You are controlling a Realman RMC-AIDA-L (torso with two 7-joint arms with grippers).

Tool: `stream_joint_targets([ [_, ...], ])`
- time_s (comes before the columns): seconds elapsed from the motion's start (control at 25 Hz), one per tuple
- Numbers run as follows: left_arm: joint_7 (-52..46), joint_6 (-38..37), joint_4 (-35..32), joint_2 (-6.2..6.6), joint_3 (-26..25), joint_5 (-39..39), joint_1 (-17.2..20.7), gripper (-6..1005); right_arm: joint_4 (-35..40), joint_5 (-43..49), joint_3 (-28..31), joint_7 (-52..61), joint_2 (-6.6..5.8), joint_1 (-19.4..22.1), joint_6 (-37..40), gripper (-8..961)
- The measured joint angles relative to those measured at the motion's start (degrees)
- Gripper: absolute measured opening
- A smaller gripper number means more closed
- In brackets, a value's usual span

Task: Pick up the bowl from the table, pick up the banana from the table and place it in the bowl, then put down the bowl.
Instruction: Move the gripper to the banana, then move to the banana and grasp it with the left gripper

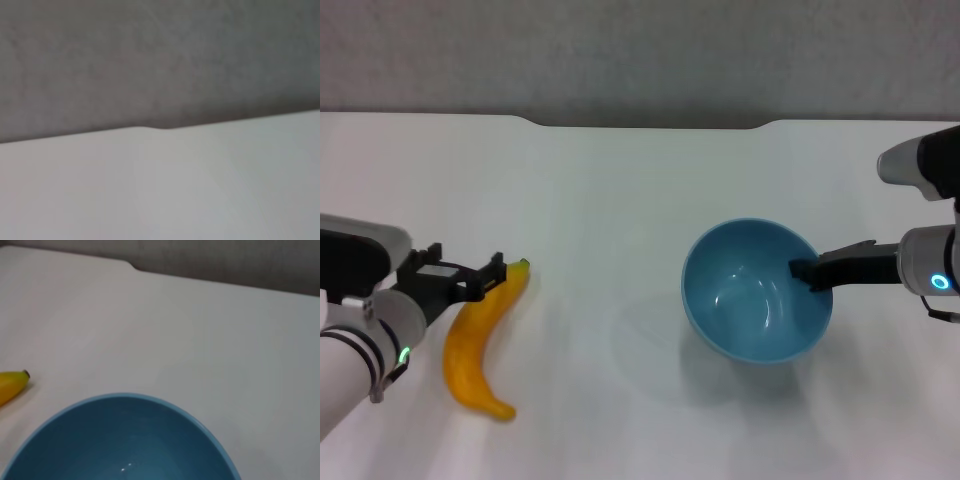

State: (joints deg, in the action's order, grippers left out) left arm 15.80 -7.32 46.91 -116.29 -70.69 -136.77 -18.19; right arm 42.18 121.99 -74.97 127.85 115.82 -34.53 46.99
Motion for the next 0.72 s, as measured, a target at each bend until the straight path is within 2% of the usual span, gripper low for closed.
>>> stream_joint_targets([
  [0.2,2.0,6.2,1.5,0.11,-0.9,0.0,-0.1,897,0.1,-2.7,-0.2,-2.1,0.03,0.5,-0.9,34],
  [0.72,8.0,10.1,0.7,0.1,-1.0,-0.1,-0.8,896,2.6,-5.9,-1.6,-2.7,-0.08,1.9,0.4,32],
])
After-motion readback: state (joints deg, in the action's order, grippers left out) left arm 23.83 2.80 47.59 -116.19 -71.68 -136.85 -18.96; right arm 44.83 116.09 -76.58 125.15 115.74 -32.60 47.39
